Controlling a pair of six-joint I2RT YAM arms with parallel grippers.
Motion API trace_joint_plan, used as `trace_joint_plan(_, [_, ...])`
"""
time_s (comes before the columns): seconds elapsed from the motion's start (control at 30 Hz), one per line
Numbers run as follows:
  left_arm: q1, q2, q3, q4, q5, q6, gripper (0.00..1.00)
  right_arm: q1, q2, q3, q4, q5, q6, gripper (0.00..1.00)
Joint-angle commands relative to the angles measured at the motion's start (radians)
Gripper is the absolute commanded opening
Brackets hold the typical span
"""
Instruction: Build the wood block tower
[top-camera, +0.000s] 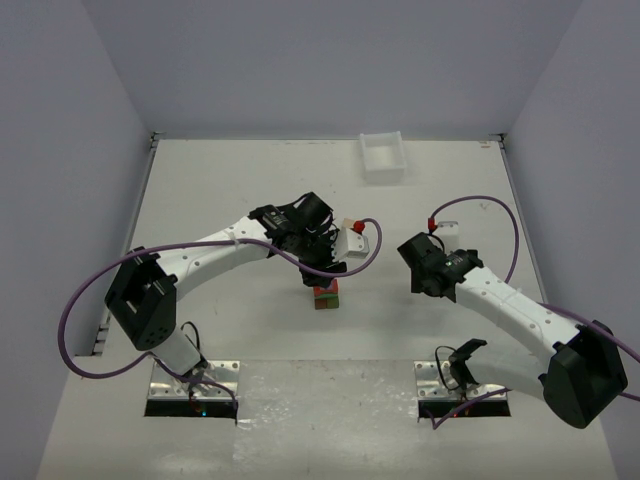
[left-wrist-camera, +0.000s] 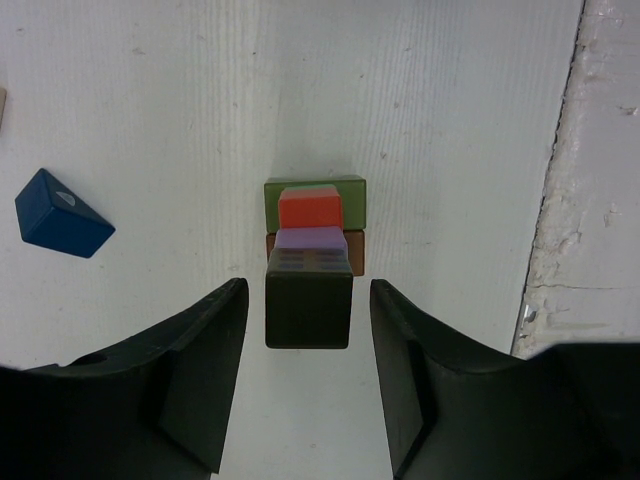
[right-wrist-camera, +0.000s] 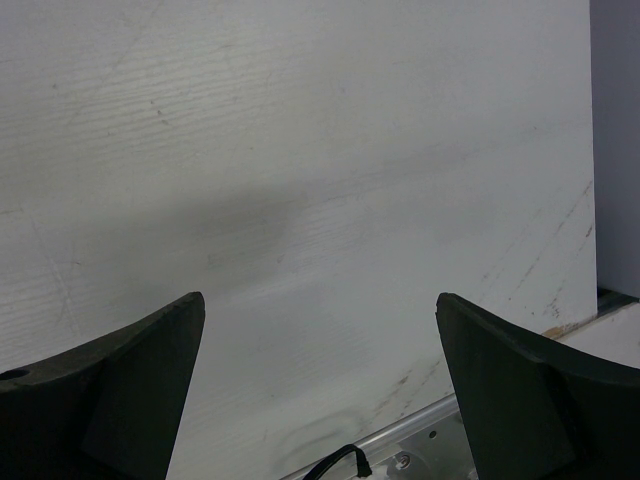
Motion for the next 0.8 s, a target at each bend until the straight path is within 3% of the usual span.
trace_joint_plan(0.0, [-0.010, 0.004, 0.037, 0.015, 0.030, 0.018, 0.50, -0.006, -0.008, 0.008, 0.002, 0.028, 0.016, 0.99])
trace_joint_plan(0.2, [-0.011, 0.004, 0.040, 0.033, 0.016, 0.002, 0.42, -0.006, -0.007, 0.008, 0.003, 0.026, 0.015, 0.99])
trace_joint_plan(0.77, [-0.010, 0.007, 0.054, 0.035, 0.028, 0.002, 0.35, -0.006, -0.007, 0.008, 0.003, 0.026, 0.010, 0.99])
